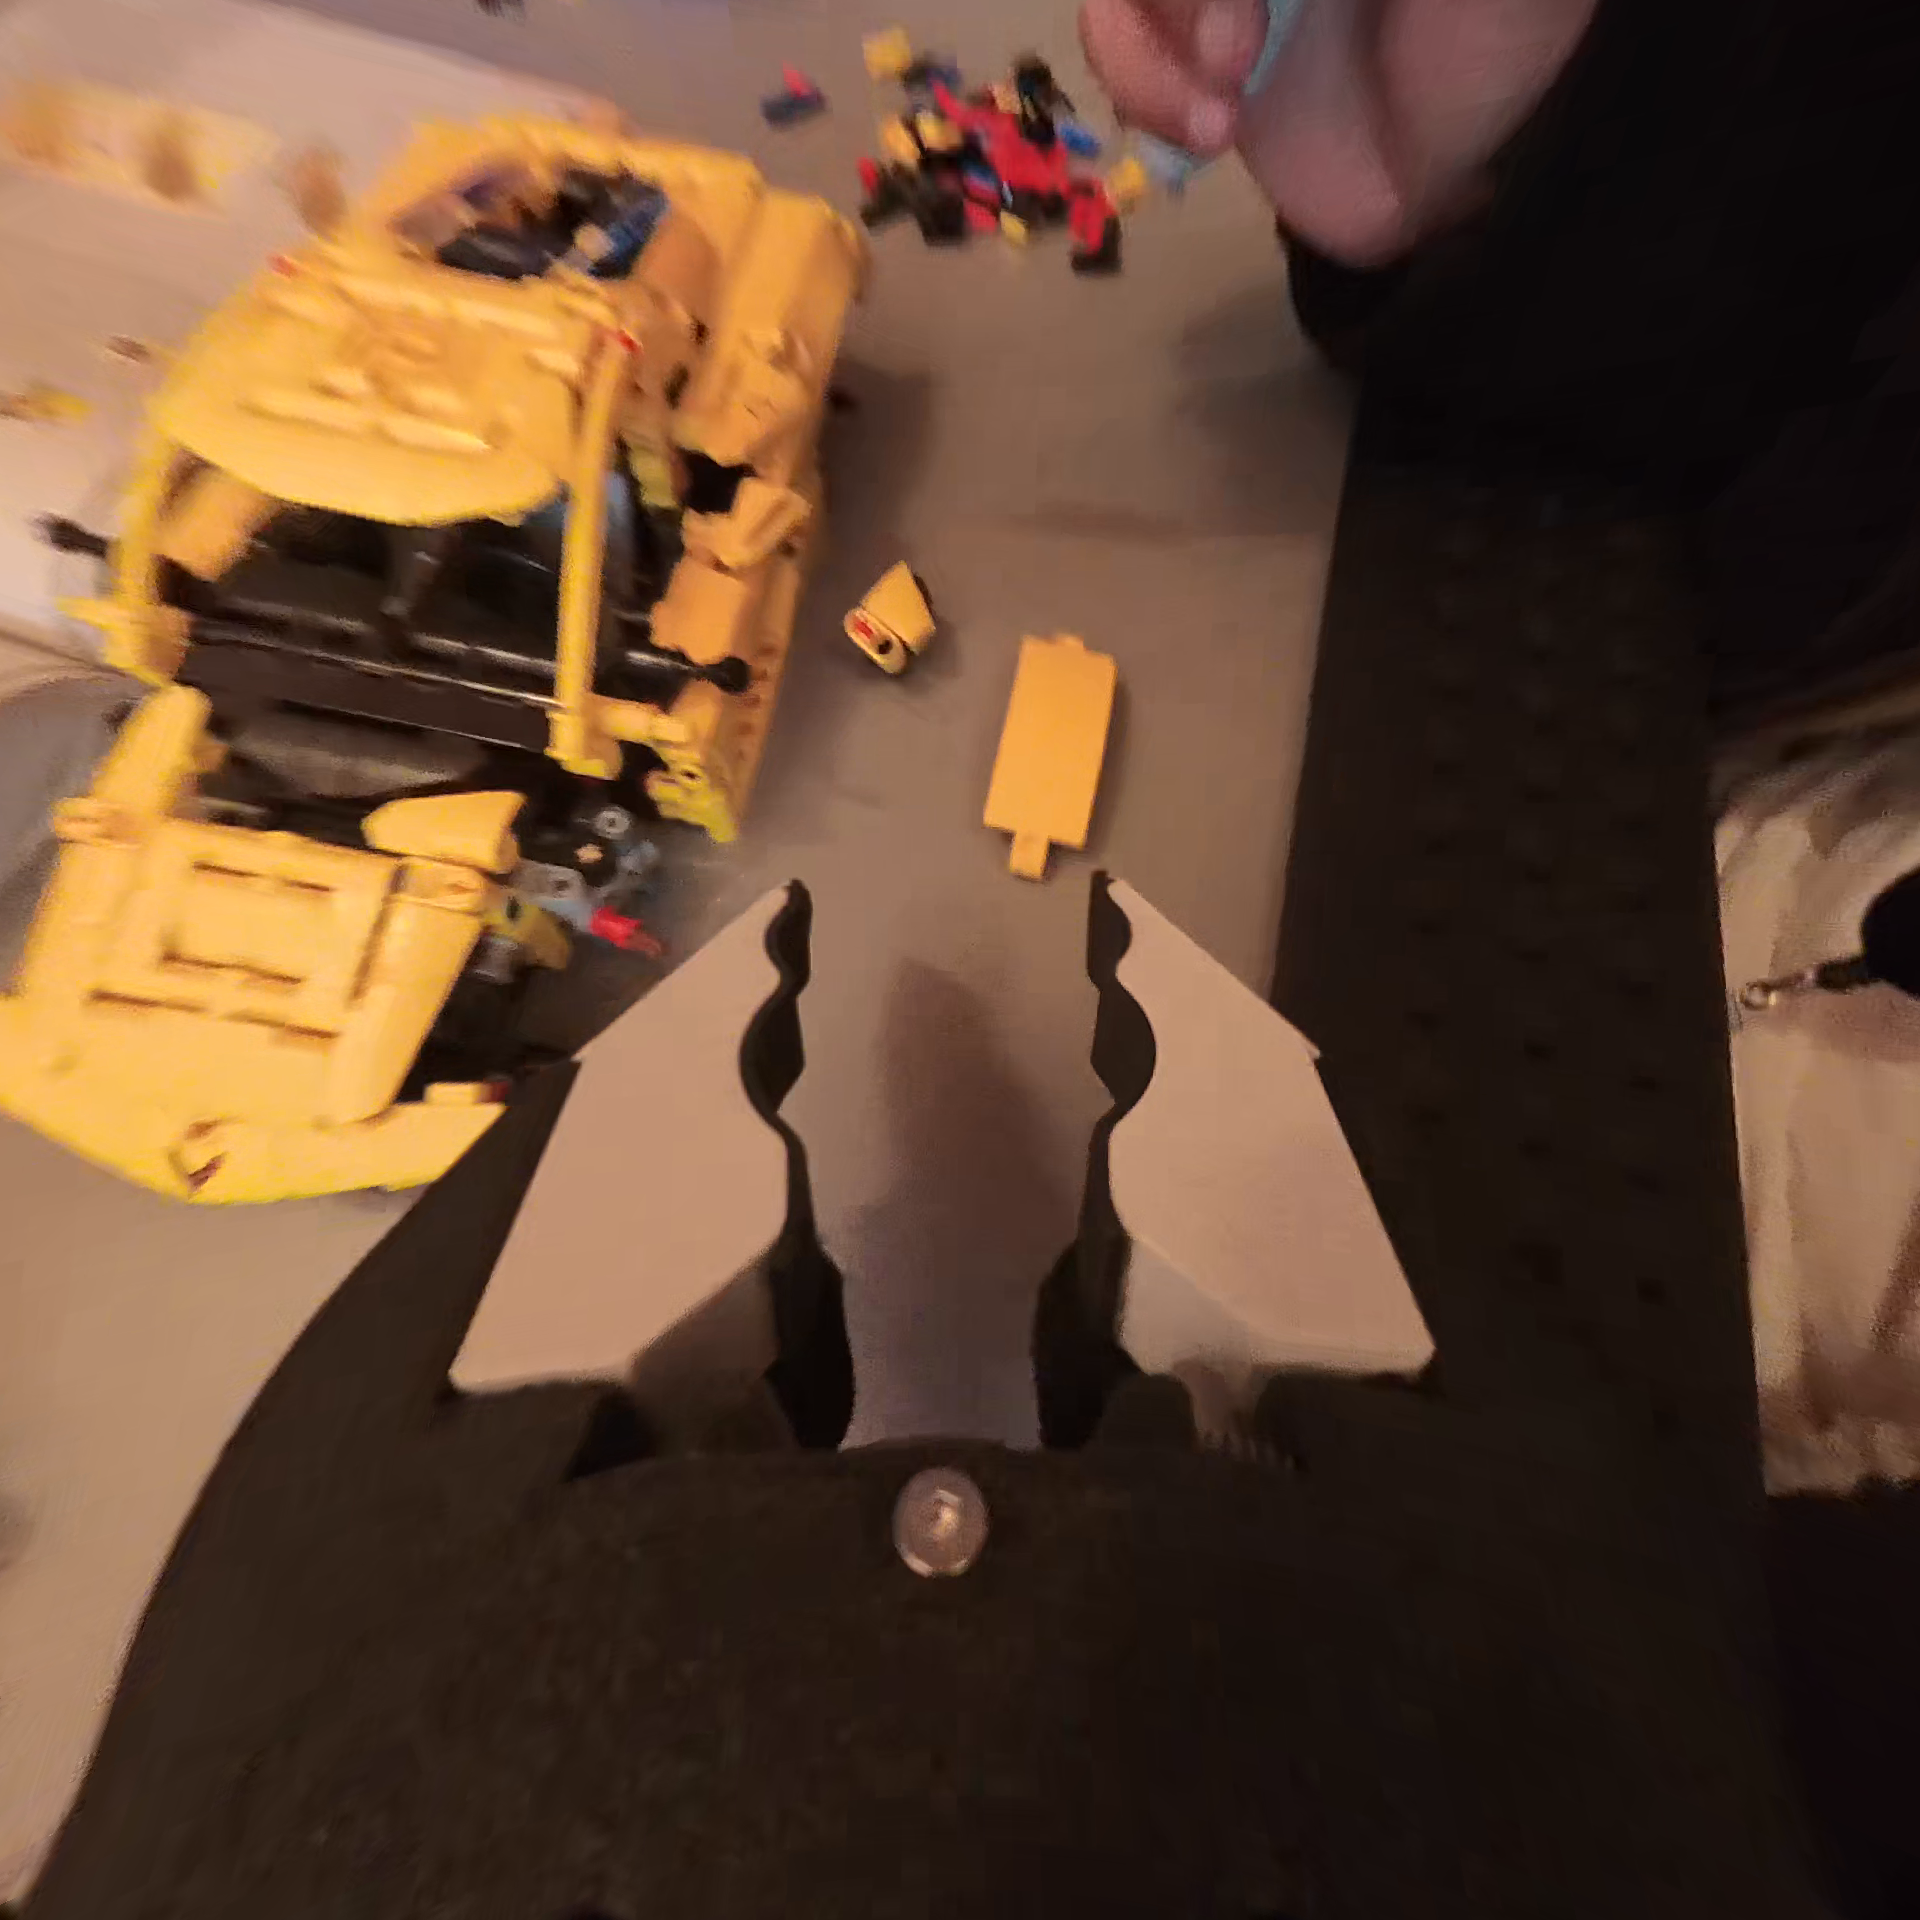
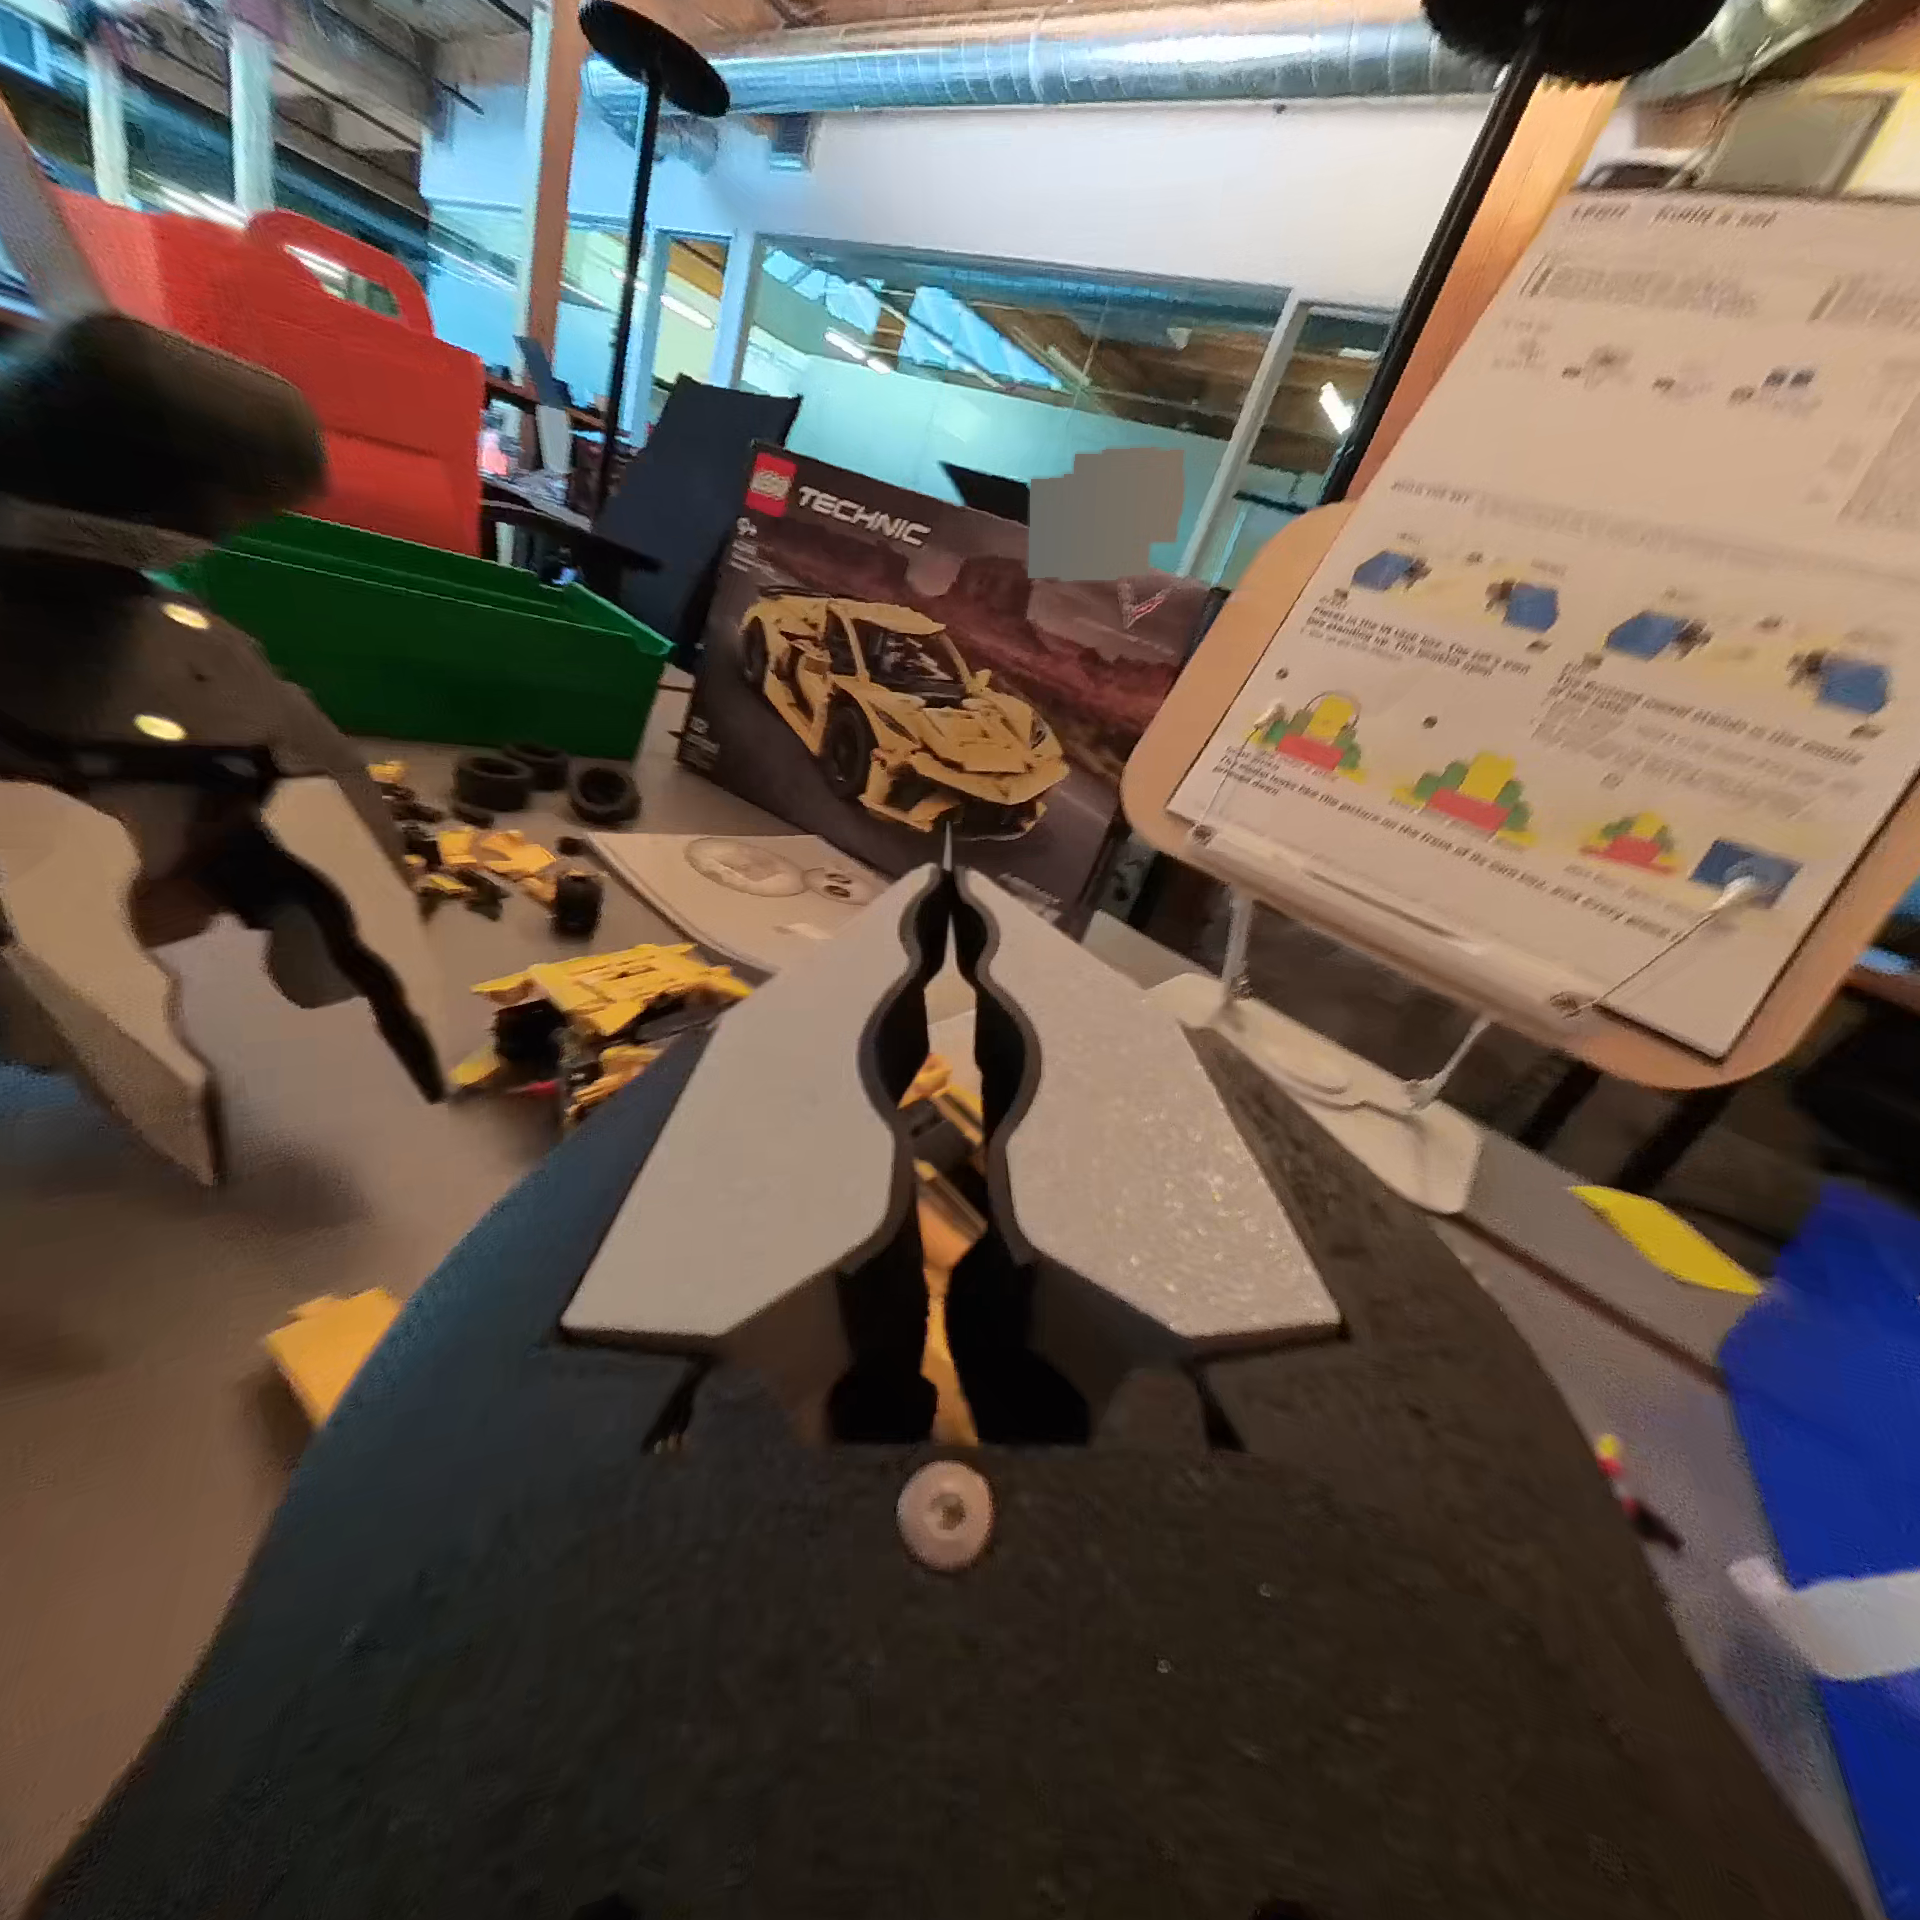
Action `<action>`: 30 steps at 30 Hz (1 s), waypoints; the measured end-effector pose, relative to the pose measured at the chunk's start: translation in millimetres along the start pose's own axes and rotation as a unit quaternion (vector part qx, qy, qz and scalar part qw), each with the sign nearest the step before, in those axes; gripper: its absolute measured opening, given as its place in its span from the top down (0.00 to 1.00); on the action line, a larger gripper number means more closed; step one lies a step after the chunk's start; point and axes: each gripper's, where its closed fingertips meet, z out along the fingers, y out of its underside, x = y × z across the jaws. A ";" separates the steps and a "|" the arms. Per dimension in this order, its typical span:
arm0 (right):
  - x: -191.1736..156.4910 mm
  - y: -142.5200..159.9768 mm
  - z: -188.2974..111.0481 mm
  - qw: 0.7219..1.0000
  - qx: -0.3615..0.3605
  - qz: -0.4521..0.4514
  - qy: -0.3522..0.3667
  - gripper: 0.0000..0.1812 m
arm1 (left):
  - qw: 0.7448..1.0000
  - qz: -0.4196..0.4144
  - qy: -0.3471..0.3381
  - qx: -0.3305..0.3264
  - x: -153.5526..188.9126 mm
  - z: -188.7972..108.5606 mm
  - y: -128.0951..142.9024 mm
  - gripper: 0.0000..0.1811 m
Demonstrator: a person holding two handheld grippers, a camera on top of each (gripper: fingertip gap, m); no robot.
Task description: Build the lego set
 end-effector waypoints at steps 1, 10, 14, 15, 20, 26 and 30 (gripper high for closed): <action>-4.3 3.6 -5.3 1.000 -0.009 0.011 -0.014 1.00 | 1.000 0.002 0.013 -0.019 2.5 4.7 4.7 0.70; -21.7 12.0 -49.0 0.999 -0.044 0.022 -0.015 1.00 | 0.996 0.044 0.061 -0.046 18.5 29.5 20.4 0.84; -24.5 12.2 -47.3 0.999 -0.042 0.017 -0.023 1.00 | 0.996 0.067 0.052 -0.041 17.4 34.0 18.4 0.89; -25.9 11.7 -47.4 0.999 -0.041 0.013 -0.025 1.00 | 0.995 0.073 0.047 -0.041 16.3 34.7 18.2 0.89; -28.0 11.3 -48.7 0.999 -0.039 0.013 -0.030 1.00 | 0.995 0.085 0.037 -0.040 15.8 39.1 15.1 0.89; -21.5 10.0 -50.9 0.999 -0.033 0.031 -0.020 1.00 | 0.997 0.062 0.036 -0.028 18.1 46.4 4.5 0.96; -12.9 8.6 -53.0 0.999 -0.028 0.042 -0.003 1.00 | 0.994 -0.052 0.066 0.073 16.0 24.0 -45.4 0.96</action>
